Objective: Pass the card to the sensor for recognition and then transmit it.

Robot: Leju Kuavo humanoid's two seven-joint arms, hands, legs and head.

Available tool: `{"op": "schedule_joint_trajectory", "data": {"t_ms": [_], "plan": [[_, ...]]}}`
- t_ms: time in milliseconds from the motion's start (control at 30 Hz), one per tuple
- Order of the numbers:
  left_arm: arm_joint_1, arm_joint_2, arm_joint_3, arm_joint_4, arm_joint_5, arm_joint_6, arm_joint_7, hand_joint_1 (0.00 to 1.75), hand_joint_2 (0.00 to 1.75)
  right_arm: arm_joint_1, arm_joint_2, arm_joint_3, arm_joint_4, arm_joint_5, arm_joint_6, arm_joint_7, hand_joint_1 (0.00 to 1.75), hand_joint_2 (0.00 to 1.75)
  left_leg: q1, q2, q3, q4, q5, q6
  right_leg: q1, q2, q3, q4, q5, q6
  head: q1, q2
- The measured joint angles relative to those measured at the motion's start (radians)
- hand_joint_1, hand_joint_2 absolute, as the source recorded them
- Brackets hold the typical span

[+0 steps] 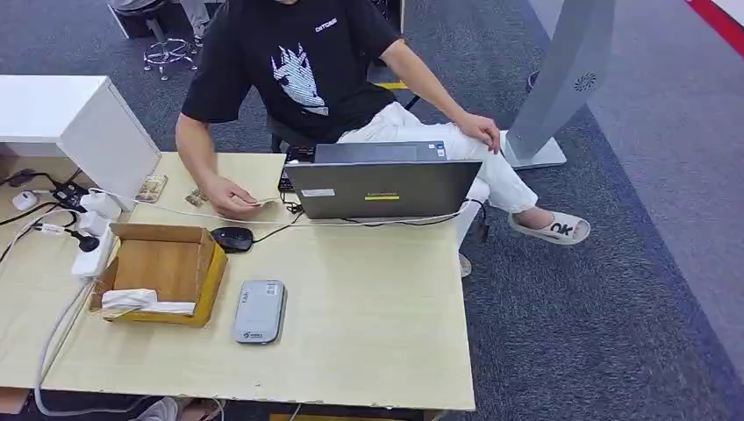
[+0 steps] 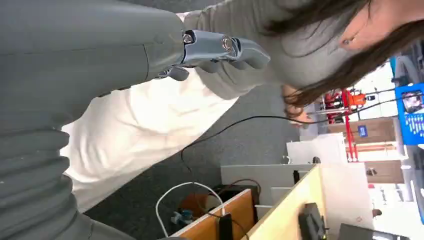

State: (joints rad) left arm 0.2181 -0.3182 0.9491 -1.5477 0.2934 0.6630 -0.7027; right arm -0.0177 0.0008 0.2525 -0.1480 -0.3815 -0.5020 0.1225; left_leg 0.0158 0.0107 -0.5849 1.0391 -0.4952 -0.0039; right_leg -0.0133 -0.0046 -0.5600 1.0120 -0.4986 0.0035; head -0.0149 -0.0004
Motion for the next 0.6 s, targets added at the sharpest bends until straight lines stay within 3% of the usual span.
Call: {"op": "schedule_joint_trajectory", "data": {"t_ms": [433, 533, 600], "plan": [[0.002, -0.02, 0.014, -0.036, 0.011, -0.002, 0.006, 0.0, 1.75, -0.001, 0.0, 0.002, 0.0, -0.005, 0.001, 0.006, 0.0, 1.75, 0.0, 0.0, 0.0, 0.0, 0.0, 0.0, 0.0, 0.0, 0.0, 0.0, 0.0, 0.0, 0.0, 0.0], [-0.039, -0.022, 0.067, 0.03, -0.034, 0.022, 0.064, 0.0, 1.75, -0.003, -0.001, 0.003, 0.0, -0.004, 0.006, 0.0, 0.0, 1.75, 0.0, -0.001, 0.0, 0.0, 0.0, 0.0, 0.0, -0.001, 0.001, 0.0, 0.0, 0.0, 0.0, 0.0], [-0.077, -0.023, 0.126, 0.107, -0.065, 0.033, 0.048, 0.0, 1.75, -0.007, -0.001, 0.003, 0.0, -0.006, 0.006, -0.009, 0.0, 1.75, 0.0, -0.001, 0.001, 0.0, 0.0, 0.0, 0.0, -0.001, 0.001, 0.0, 0.0, 0.0, 0.0, 0.0]]}}
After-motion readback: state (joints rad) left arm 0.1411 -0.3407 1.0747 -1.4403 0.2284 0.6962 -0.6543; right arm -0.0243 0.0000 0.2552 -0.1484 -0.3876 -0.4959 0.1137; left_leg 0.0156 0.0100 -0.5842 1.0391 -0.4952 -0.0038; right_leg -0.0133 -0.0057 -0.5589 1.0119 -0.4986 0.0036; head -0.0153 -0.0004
